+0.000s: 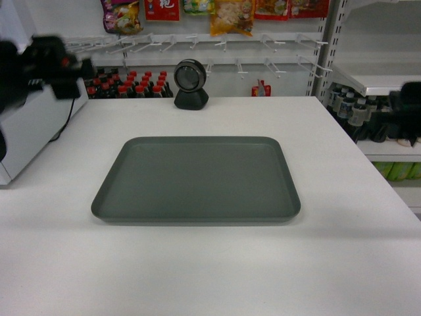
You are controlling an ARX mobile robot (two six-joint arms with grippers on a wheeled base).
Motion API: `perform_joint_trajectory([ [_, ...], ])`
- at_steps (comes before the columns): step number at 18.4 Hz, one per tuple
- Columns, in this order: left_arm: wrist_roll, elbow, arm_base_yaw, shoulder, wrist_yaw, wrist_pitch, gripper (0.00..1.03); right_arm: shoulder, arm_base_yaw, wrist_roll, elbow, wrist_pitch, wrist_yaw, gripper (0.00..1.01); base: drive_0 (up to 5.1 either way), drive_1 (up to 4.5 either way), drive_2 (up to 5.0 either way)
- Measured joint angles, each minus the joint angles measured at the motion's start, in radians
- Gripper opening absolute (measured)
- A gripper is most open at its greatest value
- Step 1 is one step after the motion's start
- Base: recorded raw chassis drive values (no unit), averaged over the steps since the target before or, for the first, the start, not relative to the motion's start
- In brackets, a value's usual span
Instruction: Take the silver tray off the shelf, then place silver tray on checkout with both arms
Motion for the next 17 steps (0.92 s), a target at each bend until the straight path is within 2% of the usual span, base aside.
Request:
perform_joint_trajectory([
  [1,0.008,-0.089,0.016,-0.002,0.004,0.060,0.38,-0.031,-0.007,-0.001,-0.071,0.048,-0.002,0.35,0.0,0.00,0.0],
  [5,0.024,-0.278,0.040,-0.187,0.025,0.139,0.01,-0.291,-0.026,-0.005,-0.238,0.056,-0.023,0.02,0.0,0.00,0.0],
  [7,0.025,-0.363,0.044,-0.271,0.039,0.128,0.01,-0.361,-0.043,-0.004,-0.336,0.040,-0.032,0.02,0.0,0.00,0.0],
  [10,0.025,-0.402,0.055,-0.295,0.052,0.113,0.01,-0.388,-0.049,-0.004,-0.375,0.026,-0.039,0.02,0.0,0.00,0.0],
  [12,0.025,-0.429,0.082,-0.318,0.087,0.100,0.01,-0.415,-0.077,-0.004,-0.400,0.020,-0.078,0.02,0.0,0.00,0.0],
  [17,0.025,-0.491,0.113,-0.432,0.083,0.077,0.01,-0.534,-0.097,-0.004,-0.462,0.000,-0.083,0.02,0.0,0.00,0.0],
])
